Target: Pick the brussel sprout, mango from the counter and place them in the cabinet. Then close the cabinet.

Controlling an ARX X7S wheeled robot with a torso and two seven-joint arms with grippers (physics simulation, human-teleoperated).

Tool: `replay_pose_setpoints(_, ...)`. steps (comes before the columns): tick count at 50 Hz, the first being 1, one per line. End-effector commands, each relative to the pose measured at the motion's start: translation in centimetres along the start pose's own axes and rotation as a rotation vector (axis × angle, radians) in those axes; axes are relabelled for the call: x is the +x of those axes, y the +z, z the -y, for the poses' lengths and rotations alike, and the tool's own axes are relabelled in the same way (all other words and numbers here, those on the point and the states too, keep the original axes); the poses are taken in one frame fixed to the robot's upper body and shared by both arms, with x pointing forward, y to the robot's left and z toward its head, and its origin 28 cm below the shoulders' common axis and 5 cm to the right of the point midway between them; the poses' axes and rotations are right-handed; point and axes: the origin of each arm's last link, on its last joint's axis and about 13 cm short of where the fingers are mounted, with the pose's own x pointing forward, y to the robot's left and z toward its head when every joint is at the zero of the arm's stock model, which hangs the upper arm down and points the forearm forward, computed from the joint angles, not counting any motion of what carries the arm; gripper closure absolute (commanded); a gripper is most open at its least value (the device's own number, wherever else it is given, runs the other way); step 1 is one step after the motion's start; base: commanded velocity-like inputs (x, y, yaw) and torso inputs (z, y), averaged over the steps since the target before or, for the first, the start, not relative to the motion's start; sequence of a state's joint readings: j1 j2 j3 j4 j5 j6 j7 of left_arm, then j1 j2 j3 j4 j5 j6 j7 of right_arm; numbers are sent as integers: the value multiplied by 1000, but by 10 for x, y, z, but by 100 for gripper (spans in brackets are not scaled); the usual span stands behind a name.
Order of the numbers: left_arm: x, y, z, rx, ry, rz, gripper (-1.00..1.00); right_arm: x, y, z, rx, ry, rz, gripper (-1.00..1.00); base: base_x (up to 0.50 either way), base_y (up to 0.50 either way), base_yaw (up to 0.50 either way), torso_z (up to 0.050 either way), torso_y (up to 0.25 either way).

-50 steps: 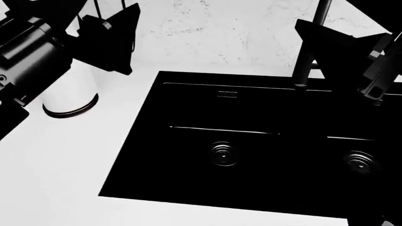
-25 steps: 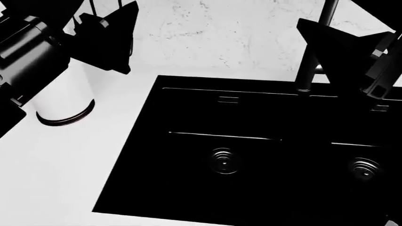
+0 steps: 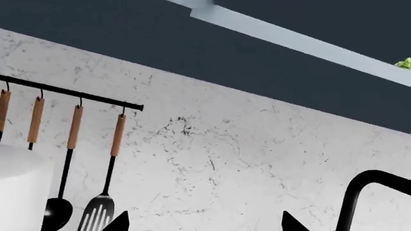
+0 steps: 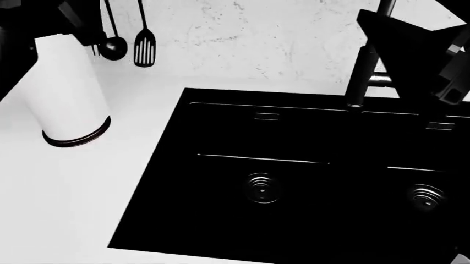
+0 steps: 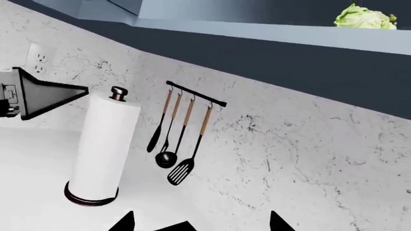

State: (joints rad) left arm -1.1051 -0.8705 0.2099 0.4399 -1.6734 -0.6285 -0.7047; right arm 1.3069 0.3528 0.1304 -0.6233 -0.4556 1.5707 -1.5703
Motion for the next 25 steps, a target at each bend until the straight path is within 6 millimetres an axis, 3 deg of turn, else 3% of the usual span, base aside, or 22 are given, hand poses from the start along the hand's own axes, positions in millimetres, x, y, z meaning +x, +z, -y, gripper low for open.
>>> replay_pose_setpoints(1,1,11,-3,-141,127,23,-100,0,2,1,-3,-7,4,-100,0,0,0,0,0)
replay_pose_setpoints(25,7,45,-13,-388,348,230,-100,0,7,2,-14,-9,10,-100,0,0,0,0,0)
